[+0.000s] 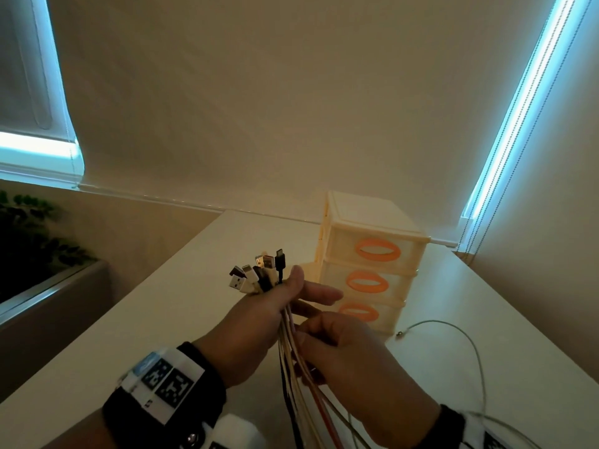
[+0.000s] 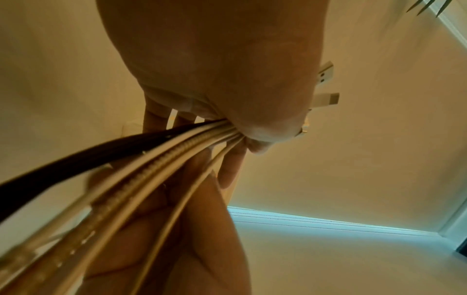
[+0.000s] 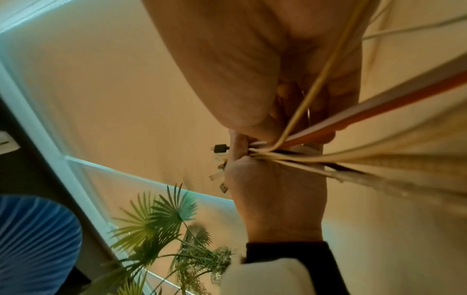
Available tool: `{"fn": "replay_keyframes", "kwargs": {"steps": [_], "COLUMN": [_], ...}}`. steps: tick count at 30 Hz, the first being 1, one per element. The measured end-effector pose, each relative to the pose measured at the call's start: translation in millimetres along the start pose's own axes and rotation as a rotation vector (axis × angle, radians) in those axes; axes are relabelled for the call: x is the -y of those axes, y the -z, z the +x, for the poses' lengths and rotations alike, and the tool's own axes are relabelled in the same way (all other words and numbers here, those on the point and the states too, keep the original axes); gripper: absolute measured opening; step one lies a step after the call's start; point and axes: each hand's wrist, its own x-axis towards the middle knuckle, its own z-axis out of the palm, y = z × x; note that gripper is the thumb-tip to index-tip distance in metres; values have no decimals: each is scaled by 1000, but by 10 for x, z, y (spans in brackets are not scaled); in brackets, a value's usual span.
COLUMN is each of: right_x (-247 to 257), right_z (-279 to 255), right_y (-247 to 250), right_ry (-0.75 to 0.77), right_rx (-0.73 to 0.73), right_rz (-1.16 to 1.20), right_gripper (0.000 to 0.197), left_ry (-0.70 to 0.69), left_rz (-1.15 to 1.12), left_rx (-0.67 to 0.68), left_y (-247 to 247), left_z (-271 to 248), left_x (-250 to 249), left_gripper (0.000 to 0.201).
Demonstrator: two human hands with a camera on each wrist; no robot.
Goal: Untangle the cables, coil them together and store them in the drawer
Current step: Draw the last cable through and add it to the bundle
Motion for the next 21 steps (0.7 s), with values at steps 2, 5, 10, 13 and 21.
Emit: {"fn": "replay_keyframes", "kwargs": {"steps": [2, 5, 10, 13, 21], "right_x": [66, 177, 486, 504, 216], "right_z": [24, 24, 83, 116, -61], "right_y": [-82, -196, 22, 27, -109], "right_ry": [-148, -135, -283, -160, -426], "right_rx": [87, 197, 349, 313, 388], "right_rz": [224, 415, 325, 405, 267], "right_gripper": [23, 46, 30, 39, 27], "left_ry": [9, 30, -31, -81, -60], "left_rz": [29, 68, 35, 19, -35], "left_rx": [3, 21, 21, -7, -179], "left_y": [11, 26, 30, 25, 132], "left_z": [-2, -28, -56, -31, 73], "left_x": [-2, -31, -52, -13, 14], "left_gripper": [59, 58, 52, 53, 66]}}
